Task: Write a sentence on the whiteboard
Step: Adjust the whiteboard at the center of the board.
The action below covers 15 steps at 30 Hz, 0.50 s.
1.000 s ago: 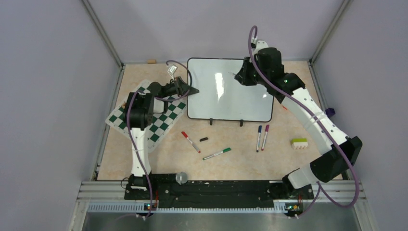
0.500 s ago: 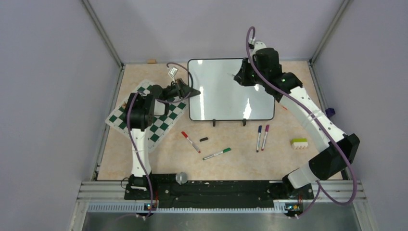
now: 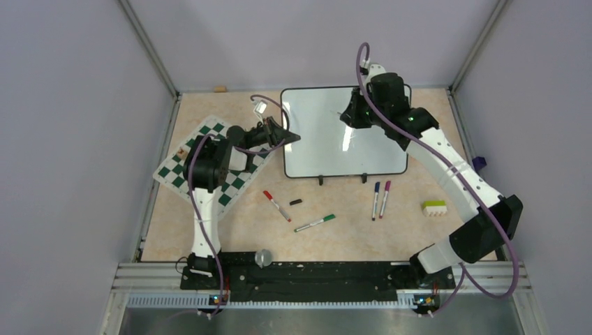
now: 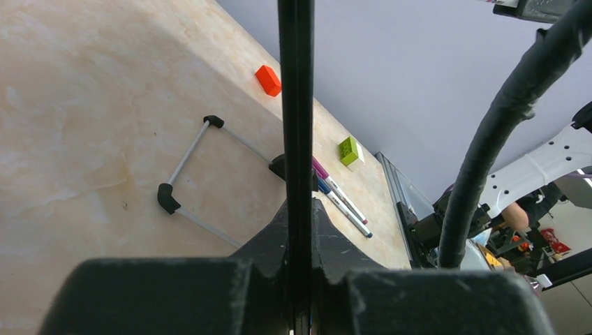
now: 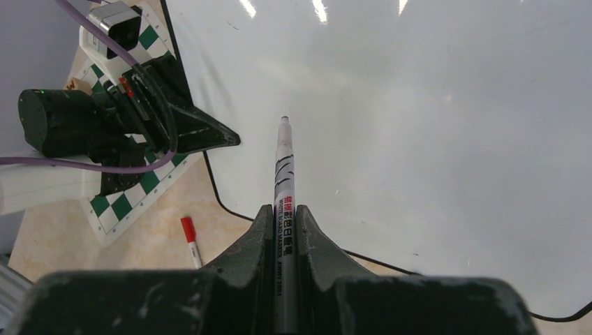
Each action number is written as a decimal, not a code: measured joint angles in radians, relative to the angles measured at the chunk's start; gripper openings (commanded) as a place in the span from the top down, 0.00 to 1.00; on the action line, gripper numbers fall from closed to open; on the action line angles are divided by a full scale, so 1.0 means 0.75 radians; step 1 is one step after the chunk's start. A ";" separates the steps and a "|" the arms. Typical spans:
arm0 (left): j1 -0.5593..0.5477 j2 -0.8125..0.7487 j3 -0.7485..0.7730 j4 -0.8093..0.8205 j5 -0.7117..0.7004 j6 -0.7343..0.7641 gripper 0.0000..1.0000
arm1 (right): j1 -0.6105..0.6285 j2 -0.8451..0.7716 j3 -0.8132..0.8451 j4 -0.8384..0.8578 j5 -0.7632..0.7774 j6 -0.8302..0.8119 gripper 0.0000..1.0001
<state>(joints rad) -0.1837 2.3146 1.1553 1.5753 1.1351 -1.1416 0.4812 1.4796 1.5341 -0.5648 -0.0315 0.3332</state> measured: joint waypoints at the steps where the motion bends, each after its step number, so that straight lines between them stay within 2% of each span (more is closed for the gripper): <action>1: -0.001 0.000 0.000 0.000 0.002 0.002 1.00 | 0.000 -0.004 -0.006 -0.004 -0.001 0.000 1.00; 5: -0.001 0.000 0.002 -0.001 0.011 0.008 1.00 | 0.000 -0.015 -0.007 -0.005 0.001 -0.001 1.00; 8: -0.001 -0.002 0.002 -0.001 0.016 0.013 0.96 | 0.000 -0.032 -0.007 -0.005 0.006 -0.002 1.00; 9: -0.002 -0.004 -0.002 -0.001 0.014 0.014 0.93 | 0.000 -0.039 -0.007 -0.005 0.007 -0.002 1.00; 12: -0.006 -0.023 -0.046 -0.001 -0.006 0.023 0.68 | 0.000 -0.061 -0.021 -0.001 0.011 -0.003 1.00; 15: -0.031 -0.028 -0.119 -0.022 0.060 0.055 0.57 | 0.000 -0.074 -0.031 -0.006 0.012 -0.003 1.00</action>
<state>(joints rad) -0.2070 2.2936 1.0664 1.5585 1.1801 -1.1004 0.4812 1.4239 1.5112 -0.5690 -0.0223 0.3313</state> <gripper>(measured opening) 0.336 0.088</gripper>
